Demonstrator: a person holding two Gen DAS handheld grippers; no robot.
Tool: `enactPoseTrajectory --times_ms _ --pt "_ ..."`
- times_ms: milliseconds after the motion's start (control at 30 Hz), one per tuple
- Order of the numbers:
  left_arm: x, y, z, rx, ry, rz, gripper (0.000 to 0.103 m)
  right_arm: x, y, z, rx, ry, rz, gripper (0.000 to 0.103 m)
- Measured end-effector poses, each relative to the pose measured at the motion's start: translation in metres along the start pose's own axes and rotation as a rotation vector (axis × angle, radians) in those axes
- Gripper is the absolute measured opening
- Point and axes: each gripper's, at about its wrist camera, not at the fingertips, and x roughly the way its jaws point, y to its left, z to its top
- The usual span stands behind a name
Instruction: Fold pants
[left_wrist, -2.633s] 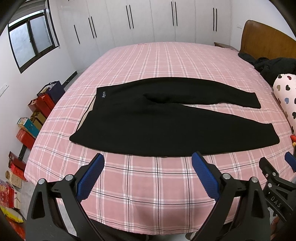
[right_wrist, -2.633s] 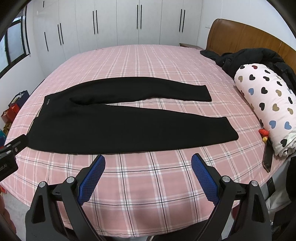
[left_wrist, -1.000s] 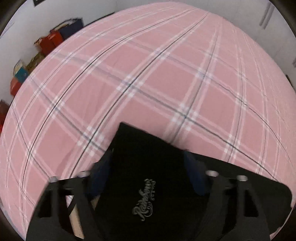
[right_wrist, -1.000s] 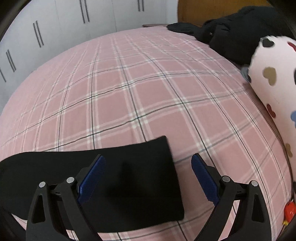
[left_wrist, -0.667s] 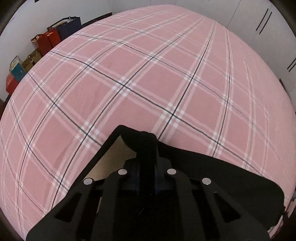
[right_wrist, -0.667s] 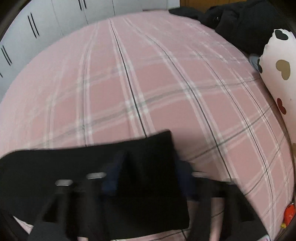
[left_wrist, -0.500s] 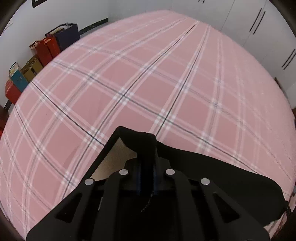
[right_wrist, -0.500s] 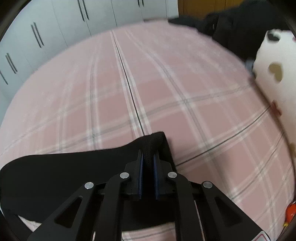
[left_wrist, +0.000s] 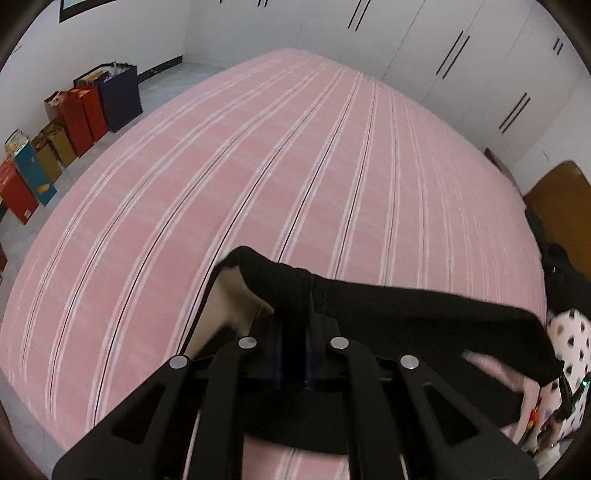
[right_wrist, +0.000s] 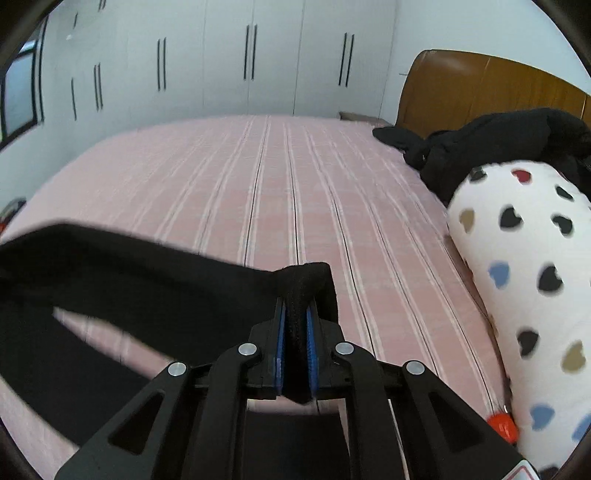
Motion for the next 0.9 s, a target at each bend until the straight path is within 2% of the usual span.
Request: enactPoseTrajectory --times_ms 33,100,133,167,200,233,267,300,333,367,400,433,533,700,833,867,900 --pt "0.002 0.009 -0.021 0.005 0.023 0.024 0.009 0.003 -0.001 -0.018 -0.008 0.036 -0.007 0.009" --pt "0.009 0.025 -0.049 -0.013 0.054 0.025 0.016 0.011 -0.003 -0.041 -0.021 0.1 -0.026 0.012" --pt "0.016 0.036 -0.066 -0.03 0.087 0.023 0.022 0.017 -0.004 -0.058 -0.024 0.143 -0.042 0.015" --pt "0.02 0.044 -0.076 -0.058 0.096 0.033 0.034 0.019 -0.006 -0.071 -0.02 0.177 -0.065 0.024" --pt "0.021 0.052 -0.084 -0.097 0.097 0.043 0.04 0.017 -0.007 -0.077 -0.012 0.186 -0.077 0.033" --pt "0.02 0.063 -0.093 -0.165 0.089 0.041 0.048 0.008 -0.01 -0.088 0.02 0.189 -0.095 0.036" --pt "0.015 0.076 -0.104 -0.265 0.068 -0.017 0.055 -0.001 -0.011 -0.092 0.046 0.18 -0.091 0.042" --pt "0.011 0.085 -0.111 -0.352 0.057 -0.086 0.058 -0.013 -0.01 -0.098 0.071 0.161 -0.082 0.046" --pt "0.007 0.092 -0.118 -0.435 0.043 -0.165 0.065 -0.023 -0.006 -0.102 0.084 0.148 -0.077 0.049" --pt "0.004 0.096 -0.125 -0.507 0.032 -0.227 0.074 -0.033 -0.002 -0.106 0.092 0.14 -0.071 0.057" --pt "0.003 0.097 -0.13 -0.554 0.027 -0.253 0.077 -0.041 0.004 -0.109 0.101 0.133 -0.064 0.063" --pt "0.005 0.092 -0.136 -0.583 0.03 -0.269 0.078 -0.05 0.011 -0.114 0.122 0.131 -0.043 0.065" --pt "0.022 0.084 -0.142 -0.647 0.089 -0.303 0.078 -0.058 0.03 -0.128 0.165 0.147 0.02 0.065" --pt "0.054 0.086 -0.139 -0.864 0.173 -0.422 0.078 -0.062 0.063 -0.144 0.211 0.19 0.113 0.065" --pt "0.068 0.087 -0.128 -0.931 0.217 -0.387 0.077 -0.058 0.066 -0.142 0.304 0.21 0.17 0.065" --pt "0.069 0.087 -0.126 -0.938 0.225 -0.389 0.076 -0.056 0.062 -0.139 0.337 0.216 0.181 0.067" --pt "0.069 0.086 -0.123 -0.935 0.231 -0.388 0.076 -0.053 0.057 -0.137 0.373 0.22 0.189 0.072"
